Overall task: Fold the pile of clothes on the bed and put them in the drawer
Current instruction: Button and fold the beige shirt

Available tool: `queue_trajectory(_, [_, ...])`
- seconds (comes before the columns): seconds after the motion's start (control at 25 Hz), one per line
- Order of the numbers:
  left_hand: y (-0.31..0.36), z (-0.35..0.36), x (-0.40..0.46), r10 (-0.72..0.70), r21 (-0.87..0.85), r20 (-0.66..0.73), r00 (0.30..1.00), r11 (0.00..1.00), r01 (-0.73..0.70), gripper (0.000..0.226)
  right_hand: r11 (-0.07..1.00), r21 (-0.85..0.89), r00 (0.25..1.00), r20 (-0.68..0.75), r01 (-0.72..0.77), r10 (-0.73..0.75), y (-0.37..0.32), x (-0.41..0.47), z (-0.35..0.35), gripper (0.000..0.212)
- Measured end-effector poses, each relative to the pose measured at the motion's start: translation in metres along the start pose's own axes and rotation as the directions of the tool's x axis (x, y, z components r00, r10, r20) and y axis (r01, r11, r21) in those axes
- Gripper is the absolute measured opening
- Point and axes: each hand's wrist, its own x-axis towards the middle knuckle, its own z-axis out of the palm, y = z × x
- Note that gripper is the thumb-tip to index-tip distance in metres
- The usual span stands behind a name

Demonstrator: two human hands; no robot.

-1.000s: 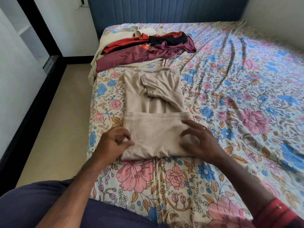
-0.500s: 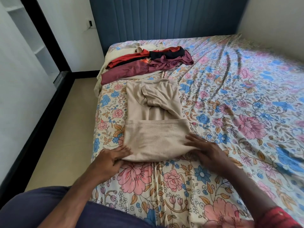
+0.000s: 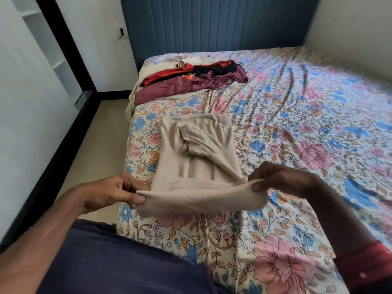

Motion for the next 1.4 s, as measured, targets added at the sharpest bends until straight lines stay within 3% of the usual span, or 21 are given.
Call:
queue_trajectory(0.08, [0.010,-0.003,-0.010,0.053,-0.089,0.174,0.983,0.995,-0.038,0.037,0.998,0.058,0.986,0.166,-0.008,-0.002,-0.013,-0.010,0.002,0.018])
queue_trajectory(0.16, [0.018,-0.008,-0.015,0.088,-0.134,0.213,0.973,0.989,-0.061,0.035,0.997,0.077,0.979,0.204,0.008,-0.024,-0.018,-0.011,0.000,0.018])
queue_trajectory(0.28, [0.021,-0.017,-0.001,0.049,-0.271,0.005,0.999,0.961,-0.045,0.047,0.990,0.135,0.999,-0.002,0.048,-0.048,-0.018,0.003,-0.008,0.022])
queue_trajectory(0.4, [0.026,-0.022,0.042,-0.060,-0.496,-0.316,0.947,0.861,-0.111,0.021,0.987,0.141,0.928,-0.372,0.077,-0.019,-0.008,0.040,-0.023,0.029])
queue_trajectory(0.48, [0.025,-0.022,0.086,-0.136,-0.469,-0.549,0.825,0.867,-0.169,0.022,0.986,0.148,0.790,-0.612,0.075,0.032,-0.001,0.075,-0.028,0.026])
queue_trajectory(0.56, [0.022,-0.027,0.134,-0.081,-0.189,-0.821,0.565,0.973,-0.135,0.021,1.000,-0.008,0.584,-0.812,-0.022,0.007,0.002,0.113,-0.037,0.023])
queue_trajectory(0.64, [0.017,-0.035,0.176,0.069,0.083,-0.941,0.330,0.996,0.029,0.019,0.932,-0.258,0.448,-0.885,-0.255,-0.123,0.006,0.147,-0.048,0.025])
queue_trajectory(0.68, [0.018,-0.042,0.193,0.128,0.152,-0.957,0.261,0.986,0.072,0.018,0.894,-0.316,0.408,-0.897,-0.318,-0.172,0.007,0.162,-0.056,0.026])
queue_trajectory(0.76, [0.017,-0.058,0.221,0.196,0.221,-0.961,0.194,0.968,0.115,0.019,0.875,-0.335,0.378,-0.905,-0.350,-0.195,0.010,0.189,-0.078,0.026])
queue_trajectory(0.88, [0.004,-0.084,0.255,0.173,0.240,-0.954,0.245,0.931,0.277,0.024,0.795,-0.334,0.419,-0.901,-0.506,-0.112,0.029,0.225,-0.107,0.025])
queue_trajectory(1.04, [-0.032,-0.103,0.284,0.154,0.372,-0.903,0.400,0.747,0.551,0.029,0.591,-0.349,0.455,-0.890,-0.727,0.035,0.068,0.255,-0.114,0.028])
queue_trajectory(1.16, [-0.043,-0.111,0.291,0.103,0.331,-0.909,0.404,0.769,0.548,0.033,0.641,-0.277,0.404,-0.913,-0.716,0.057,0.082,0.259,-0.116,0.035])
queue_trajectory(1.24, [-0.044,-0.115,0.286,0.026,0.276,-0.895,0.446,0.817,0.506,0.039,0.639,-0.266,0.413,-0.907,-0.722,0.088,0.084,0.258,-0.117,0.041])
queue_trajectory(1.4, [-0.031,-0.140,0.264,-0.172,0.118,-0.664,0.728,0.937,0.330,0.041,0.626,-0.334,0.609,-0.738,-0.704,0.291,0.064,0.251,-0.134,0.073])
